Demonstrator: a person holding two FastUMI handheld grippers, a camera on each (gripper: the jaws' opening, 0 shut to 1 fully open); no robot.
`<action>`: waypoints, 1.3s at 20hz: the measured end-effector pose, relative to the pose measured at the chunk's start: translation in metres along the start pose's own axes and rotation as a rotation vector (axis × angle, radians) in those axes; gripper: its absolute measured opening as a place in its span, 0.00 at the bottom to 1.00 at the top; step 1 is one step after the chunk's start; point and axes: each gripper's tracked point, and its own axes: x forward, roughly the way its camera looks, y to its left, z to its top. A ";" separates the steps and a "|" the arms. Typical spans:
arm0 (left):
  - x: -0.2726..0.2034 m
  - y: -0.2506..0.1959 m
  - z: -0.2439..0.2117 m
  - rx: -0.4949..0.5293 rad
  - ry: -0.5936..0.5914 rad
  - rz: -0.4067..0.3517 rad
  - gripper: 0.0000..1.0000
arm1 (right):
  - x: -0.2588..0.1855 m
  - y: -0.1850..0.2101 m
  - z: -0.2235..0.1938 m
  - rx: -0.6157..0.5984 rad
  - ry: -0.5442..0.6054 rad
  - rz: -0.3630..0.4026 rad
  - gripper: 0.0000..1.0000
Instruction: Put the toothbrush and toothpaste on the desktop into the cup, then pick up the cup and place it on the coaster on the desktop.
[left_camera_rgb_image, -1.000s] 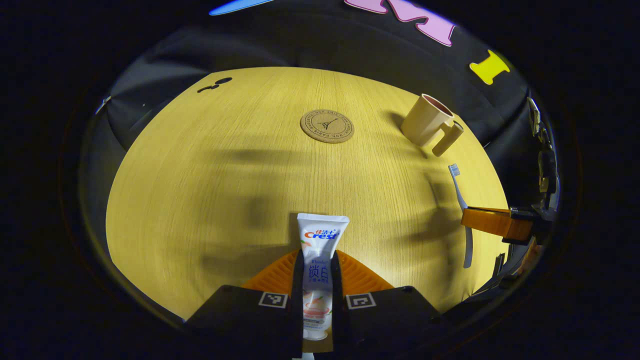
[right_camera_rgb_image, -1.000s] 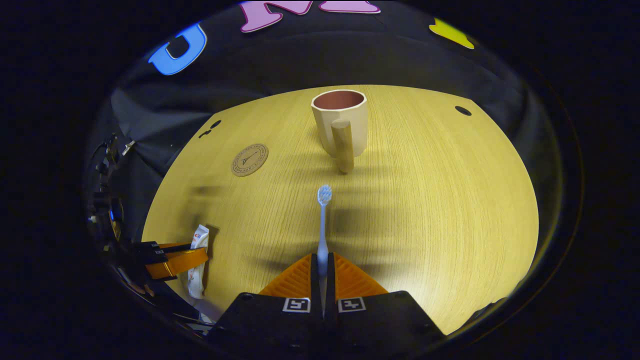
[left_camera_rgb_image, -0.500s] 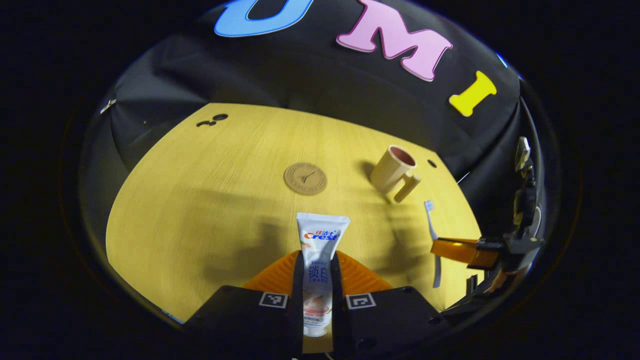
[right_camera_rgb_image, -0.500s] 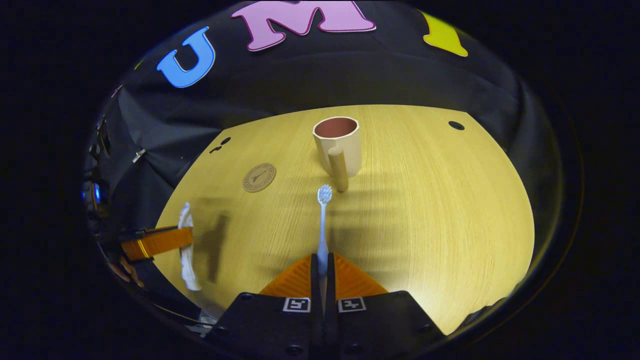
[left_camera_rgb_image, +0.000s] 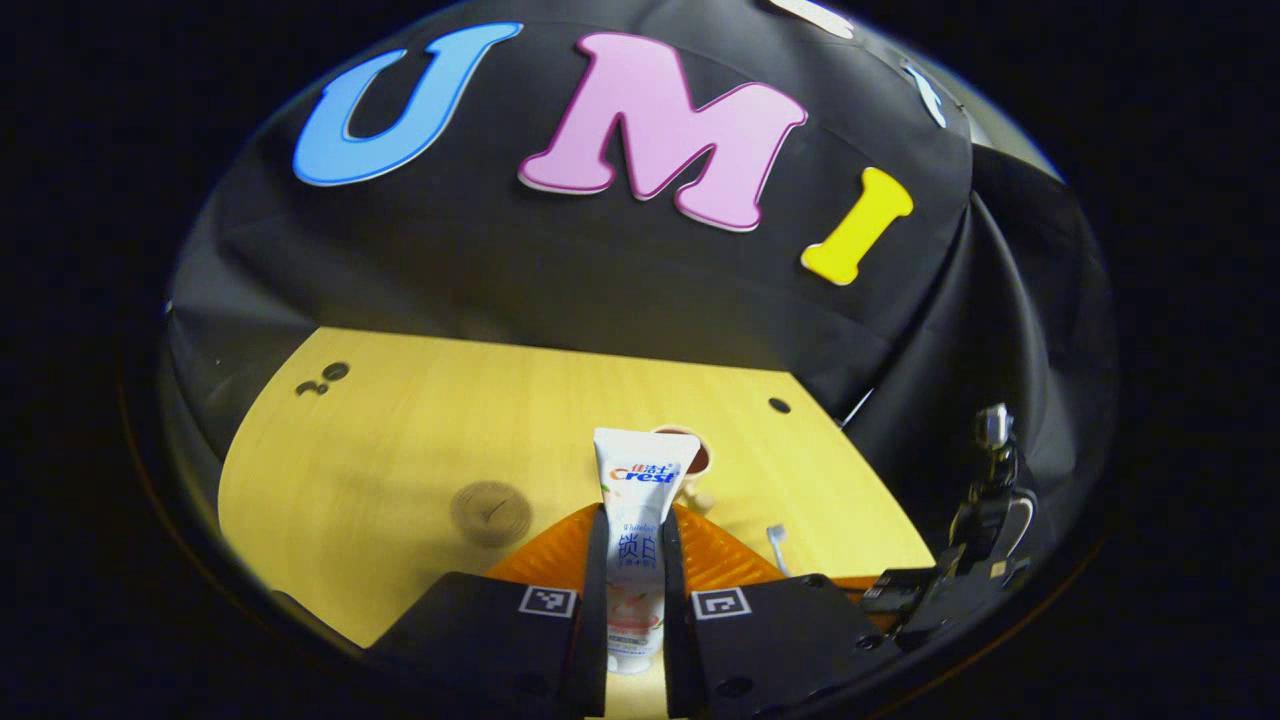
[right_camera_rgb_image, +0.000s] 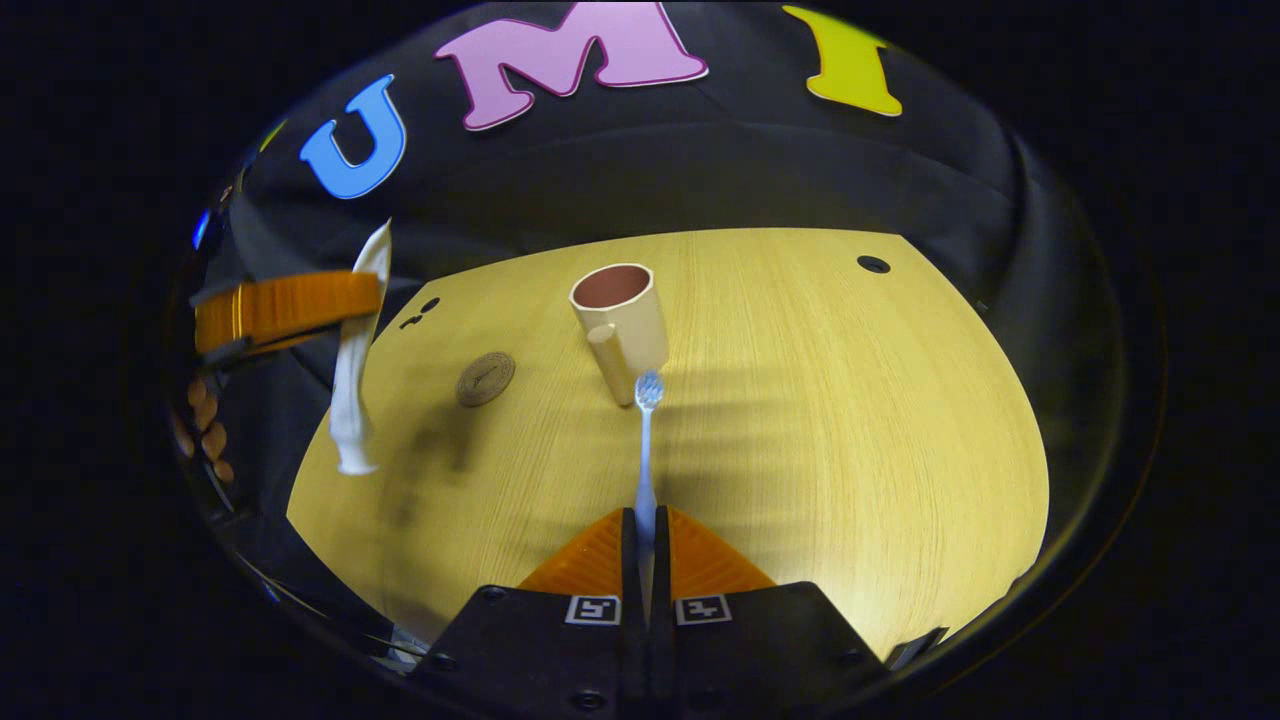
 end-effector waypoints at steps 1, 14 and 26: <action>0.010 -0.009 0.012 0.012 -0.013 -0.018 0.28 | 0.000 -0.006 0.001 -0.003 -0.006 -0.006 0.05; 0.147 -0.052 0.083 0.148 -0.169 -0.097 0.28 | 0.001 -0.073 0.004 0.049 0.018 -0.054 0.05; 0.206 -0.035 0.060 0.071 -0.279 -0.119 0.33 | 0.021 -0.093 -0.002 0.019 0.078 -0.032 0.05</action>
